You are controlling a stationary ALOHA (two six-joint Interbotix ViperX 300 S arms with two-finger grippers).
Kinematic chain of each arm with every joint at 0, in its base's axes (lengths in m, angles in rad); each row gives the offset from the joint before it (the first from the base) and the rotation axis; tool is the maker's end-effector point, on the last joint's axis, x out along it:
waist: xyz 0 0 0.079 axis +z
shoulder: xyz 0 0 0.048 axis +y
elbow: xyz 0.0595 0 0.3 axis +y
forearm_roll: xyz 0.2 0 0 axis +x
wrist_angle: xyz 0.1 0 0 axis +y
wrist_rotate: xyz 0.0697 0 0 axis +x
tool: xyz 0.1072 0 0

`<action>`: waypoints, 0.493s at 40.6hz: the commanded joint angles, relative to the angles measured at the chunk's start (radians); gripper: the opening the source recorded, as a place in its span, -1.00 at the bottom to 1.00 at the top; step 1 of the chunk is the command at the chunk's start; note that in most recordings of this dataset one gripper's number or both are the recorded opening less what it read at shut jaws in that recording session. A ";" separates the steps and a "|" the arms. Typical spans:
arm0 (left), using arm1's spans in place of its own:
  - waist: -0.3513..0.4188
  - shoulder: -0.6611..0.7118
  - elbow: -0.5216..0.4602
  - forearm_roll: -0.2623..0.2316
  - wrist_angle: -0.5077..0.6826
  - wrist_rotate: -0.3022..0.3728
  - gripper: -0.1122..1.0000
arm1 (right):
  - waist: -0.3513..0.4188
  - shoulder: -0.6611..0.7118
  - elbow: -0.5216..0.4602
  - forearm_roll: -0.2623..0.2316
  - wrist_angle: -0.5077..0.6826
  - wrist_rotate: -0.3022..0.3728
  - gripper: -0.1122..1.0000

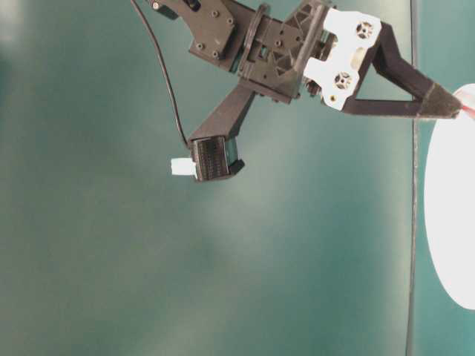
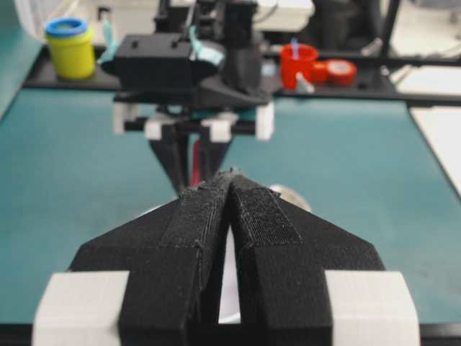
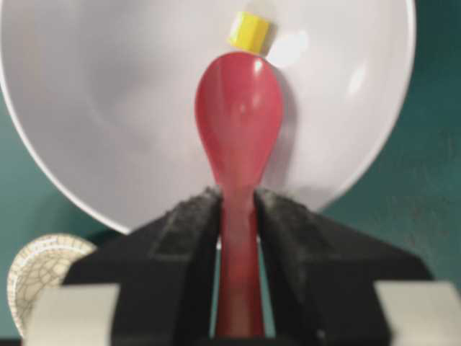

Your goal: Scoop the yellow hexagonal prism block from the bowl with a spoon using the right arm.

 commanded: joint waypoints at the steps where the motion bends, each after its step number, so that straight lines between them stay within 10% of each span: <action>1: -0.002 0.005 -0.028 0.002 -0.008 -0.002 -0.80 | 0.003 -0.005 -0.029 0.003 -0.009 -0.003 -0.35; 20: -0.002 0.003 -0.028 0.002 -0.008 -0.002 -0.80 | 0.003 0.044 -0.063 -0.002 -0.058 -0.006 -0.35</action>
